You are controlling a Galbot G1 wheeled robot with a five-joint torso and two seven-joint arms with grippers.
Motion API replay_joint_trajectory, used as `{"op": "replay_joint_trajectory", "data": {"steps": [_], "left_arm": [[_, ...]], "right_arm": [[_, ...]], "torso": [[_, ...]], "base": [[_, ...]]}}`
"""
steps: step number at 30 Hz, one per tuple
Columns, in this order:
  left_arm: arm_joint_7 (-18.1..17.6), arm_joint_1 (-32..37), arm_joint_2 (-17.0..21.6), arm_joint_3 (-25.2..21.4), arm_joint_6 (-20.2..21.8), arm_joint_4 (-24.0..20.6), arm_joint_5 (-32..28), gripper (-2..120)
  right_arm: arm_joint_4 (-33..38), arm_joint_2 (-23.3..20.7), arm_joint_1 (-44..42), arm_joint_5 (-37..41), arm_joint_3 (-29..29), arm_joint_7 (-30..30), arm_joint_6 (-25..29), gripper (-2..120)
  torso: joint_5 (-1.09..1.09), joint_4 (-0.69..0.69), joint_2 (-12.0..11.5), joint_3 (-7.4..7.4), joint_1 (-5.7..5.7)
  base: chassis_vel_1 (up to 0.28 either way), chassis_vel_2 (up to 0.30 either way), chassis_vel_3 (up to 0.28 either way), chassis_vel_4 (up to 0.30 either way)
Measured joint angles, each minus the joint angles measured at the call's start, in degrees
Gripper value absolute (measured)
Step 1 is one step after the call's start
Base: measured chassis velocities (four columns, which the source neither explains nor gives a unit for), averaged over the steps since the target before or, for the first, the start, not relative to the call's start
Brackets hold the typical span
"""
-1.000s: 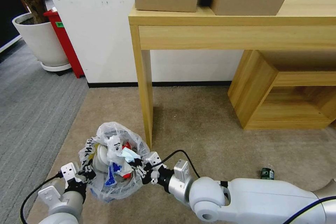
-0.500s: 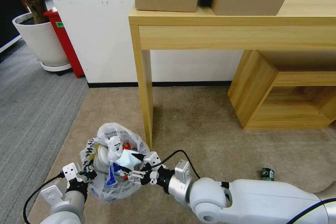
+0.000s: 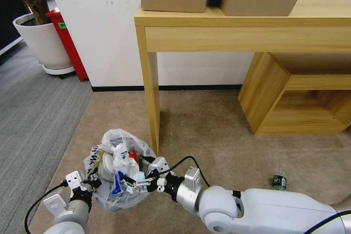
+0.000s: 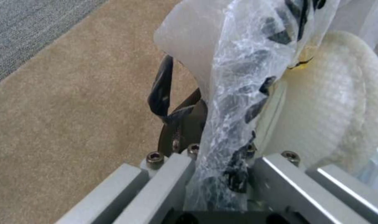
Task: Pick up the trash bin and place the garbage on the floor into it.
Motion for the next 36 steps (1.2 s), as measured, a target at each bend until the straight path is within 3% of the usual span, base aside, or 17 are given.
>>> {"op": "replay_joint_trajectory", "data": {"steps": [9, 20, 26, 36], "left_arm": [[0.6, 0.3, 0.3, -0.3, -0.1, -0.4, 0.4, 0], [0.8, 0.4, 0.3, -0.2, -0.1, 0.2, 1.1, 0], [0.9, 0.3, 0.8, -0.1, -0.1, 0.3, 1.0, 0], [0.9, 0.6, 1.5, -0.2, -0.2, 0.3, 0.6, 0]], "right_arm": [[0.3, -1.4, -4.2, 0.7, 11.2, -0.4, 0.0, 96], [-0.9, -1.8, -8.0, -0.2, 19.2, 0.7, 0.9, 96], [-2.9, -1.6, -11.6, -0.9, 27.6, 1.3, 1.0, 97], [-4.7, -1.3, -15.8, -2.3, 33.3, 0.9, 1.7, 96]], "torso": [[0.0, 0.0, 0.0, 0.0, 0.0], [0.0, 0.0, 0.0, 0.0, 0.0], [0.0, 0.0, 0.0, 0.0, 0.0], [0.0, 0.0, 0.0, 0.0, 0.0]], "base": [[0.0, 0.0, 0.0, 0.0], [0.0, 0.0, 0.0, 0.0], [-0.033, -0.05, -0.034, -0.04], [-0.089, -0.083, -0.074, -0.091]]}}
